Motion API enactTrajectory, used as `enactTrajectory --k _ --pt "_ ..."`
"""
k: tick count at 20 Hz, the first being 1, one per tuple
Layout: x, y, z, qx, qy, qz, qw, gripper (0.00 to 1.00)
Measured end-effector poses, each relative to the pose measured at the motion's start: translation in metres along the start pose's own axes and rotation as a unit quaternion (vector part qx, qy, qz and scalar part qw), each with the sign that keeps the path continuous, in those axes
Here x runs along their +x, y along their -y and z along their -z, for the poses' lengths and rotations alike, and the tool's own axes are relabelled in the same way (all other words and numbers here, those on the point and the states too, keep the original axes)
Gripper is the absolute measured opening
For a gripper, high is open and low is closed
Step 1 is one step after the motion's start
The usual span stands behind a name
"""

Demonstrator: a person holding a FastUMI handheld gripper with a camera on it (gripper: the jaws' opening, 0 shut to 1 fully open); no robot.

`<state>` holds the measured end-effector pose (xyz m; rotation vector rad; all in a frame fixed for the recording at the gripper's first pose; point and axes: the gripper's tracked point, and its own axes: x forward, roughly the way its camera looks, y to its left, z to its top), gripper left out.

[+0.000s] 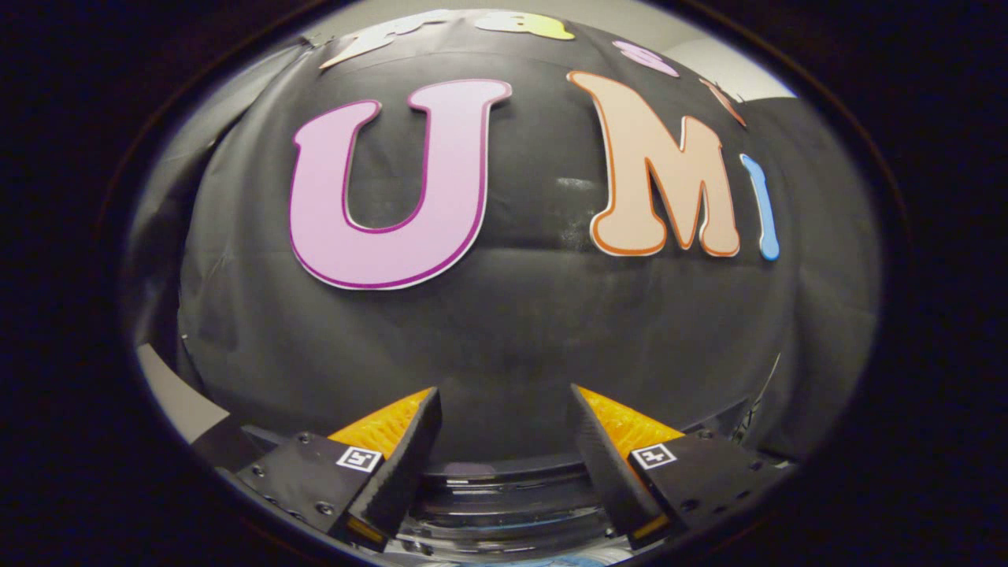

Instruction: Put the clothes into the washing machine and then close the washing machine lid.

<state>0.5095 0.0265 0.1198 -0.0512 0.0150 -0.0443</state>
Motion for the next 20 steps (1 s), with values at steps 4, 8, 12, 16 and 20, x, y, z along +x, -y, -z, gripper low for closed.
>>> enactTrajectory --k 4,8,12,16,20 --pt "-0.018 0.002 -0.002 0.009 0.024 -0.008 1.000 0.99" --pt "-0.037 0.005 0.000 0.009 0.029 -0.014 0.999 0.99" --pt "-0.054 0.006 0.001 0.011 0.049 -0.022 0.999 0.99" --pt "-0.066 0.007 0.002 0.011 0.054 -0.023 0.998 0.99" --pt "-0.076 0.009 0.004 0.011 0.053 -0.023 0.998 0.99"
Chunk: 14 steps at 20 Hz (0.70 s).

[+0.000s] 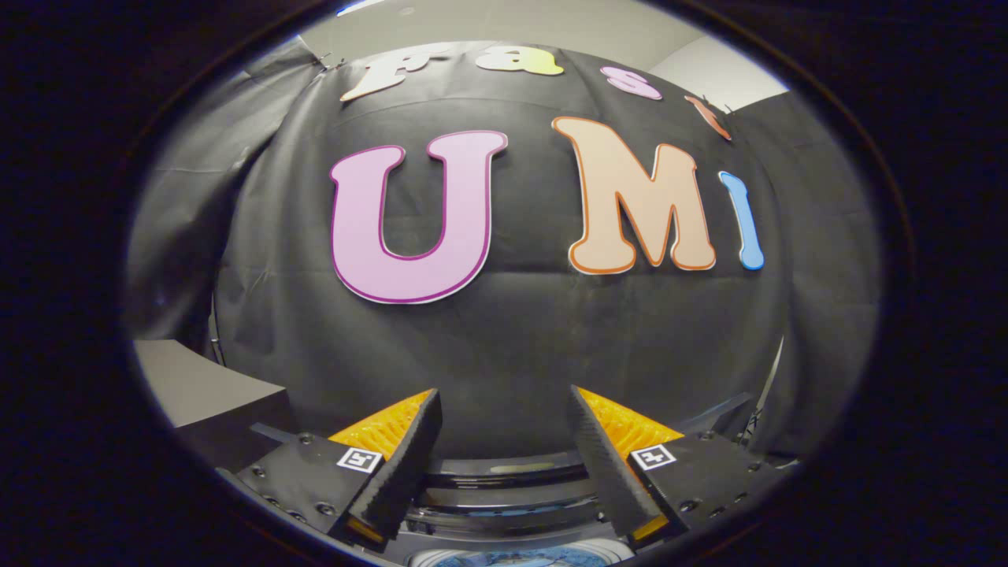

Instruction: Put the clothes into the washing machine and then close the washing machine lid.

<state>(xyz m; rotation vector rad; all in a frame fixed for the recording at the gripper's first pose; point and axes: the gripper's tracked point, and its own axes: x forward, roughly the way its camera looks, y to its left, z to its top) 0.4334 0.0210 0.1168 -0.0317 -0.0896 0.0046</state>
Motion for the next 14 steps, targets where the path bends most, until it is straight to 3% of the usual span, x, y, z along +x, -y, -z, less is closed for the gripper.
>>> enactTrajectory --k 14 --pt "-0.037 0.004 0.005 -0.004 0.013 -0.002 1.000 0.99"
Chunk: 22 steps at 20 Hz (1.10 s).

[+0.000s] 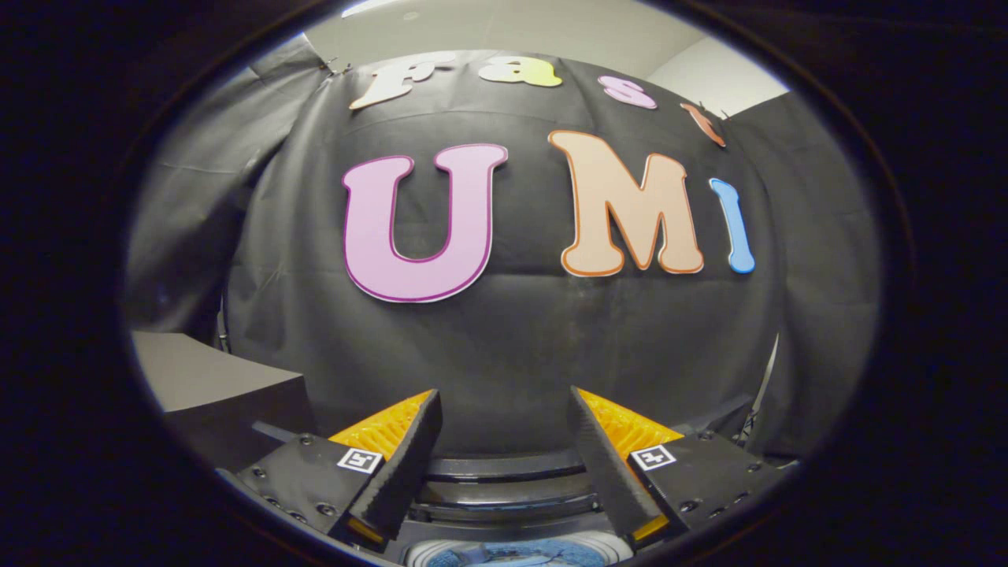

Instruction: Put the clothes into the washing machine and then close the washing machine lid.

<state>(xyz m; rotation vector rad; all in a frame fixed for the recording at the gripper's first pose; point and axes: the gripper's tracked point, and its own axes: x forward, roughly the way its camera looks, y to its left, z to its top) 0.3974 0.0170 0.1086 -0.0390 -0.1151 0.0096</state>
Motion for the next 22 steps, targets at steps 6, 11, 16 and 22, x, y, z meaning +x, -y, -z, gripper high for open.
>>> enactTrajectory --k 6,11,16,22 --pt "-0.014 0.001 0.002 -0.002 0.005 0.000 1.000 0.99" --pt "-0.023 0.002 0.004 0.000 0.021 -0.006 1.000 0.99" --pt "-0.033 0.003 0.007 0.000 0.028 -0.006 1.000 0.99" --pt "-0.039 0.003 0.010 0.000 0.028 -0.011 1.000 0.98"
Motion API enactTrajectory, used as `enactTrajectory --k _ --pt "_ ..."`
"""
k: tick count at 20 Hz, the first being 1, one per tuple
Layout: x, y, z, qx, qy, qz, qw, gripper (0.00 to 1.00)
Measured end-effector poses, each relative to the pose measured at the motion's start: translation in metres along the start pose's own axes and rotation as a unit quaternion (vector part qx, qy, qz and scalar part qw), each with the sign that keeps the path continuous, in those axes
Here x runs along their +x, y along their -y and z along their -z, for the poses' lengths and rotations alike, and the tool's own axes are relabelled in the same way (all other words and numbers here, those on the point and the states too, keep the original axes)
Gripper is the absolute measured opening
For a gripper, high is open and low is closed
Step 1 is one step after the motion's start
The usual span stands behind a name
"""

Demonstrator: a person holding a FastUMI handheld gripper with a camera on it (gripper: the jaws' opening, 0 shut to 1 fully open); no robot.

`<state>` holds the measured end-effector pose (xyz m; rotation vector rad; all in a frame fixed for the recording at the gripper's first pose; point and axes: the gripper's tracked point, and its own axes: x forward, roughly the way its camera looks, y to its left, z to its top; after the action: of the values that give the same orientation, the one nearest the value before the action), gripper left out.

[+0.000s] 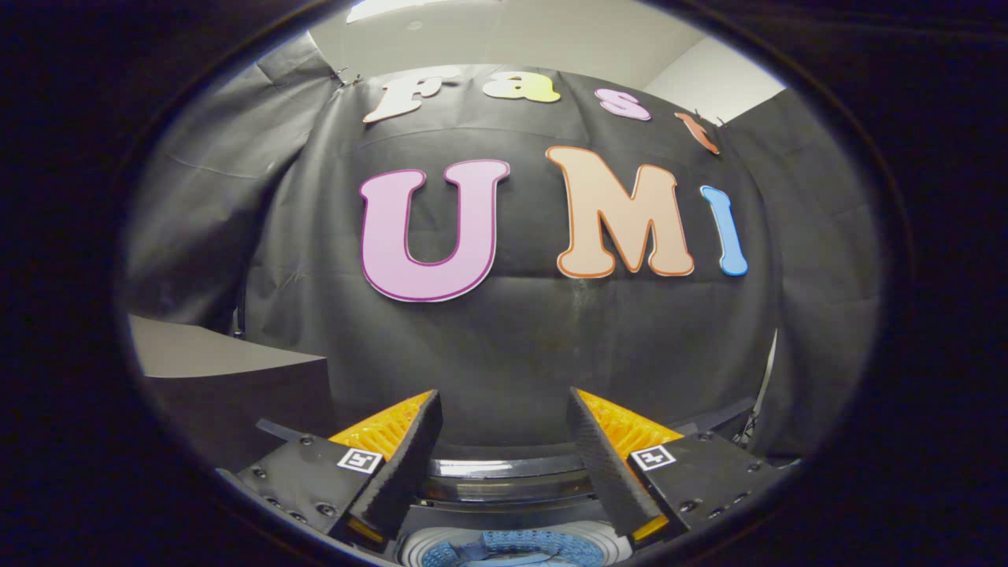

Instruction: Put the clothes into the washing machine and then close the washing machine lid.

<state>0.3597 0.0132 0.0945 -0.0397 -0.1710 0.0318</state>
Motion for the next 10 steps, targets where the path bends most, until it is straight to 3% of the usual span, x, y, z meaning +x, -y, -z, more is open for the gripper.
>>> enactTrajectory --k 6,10 --pt "-0.006 0.003 0.004 -0.001 -0.007 0.019 1.000 0.98" --pt "-0.011 0.010 0.013 0.001 -0.017 0.055 0.998 0.97"
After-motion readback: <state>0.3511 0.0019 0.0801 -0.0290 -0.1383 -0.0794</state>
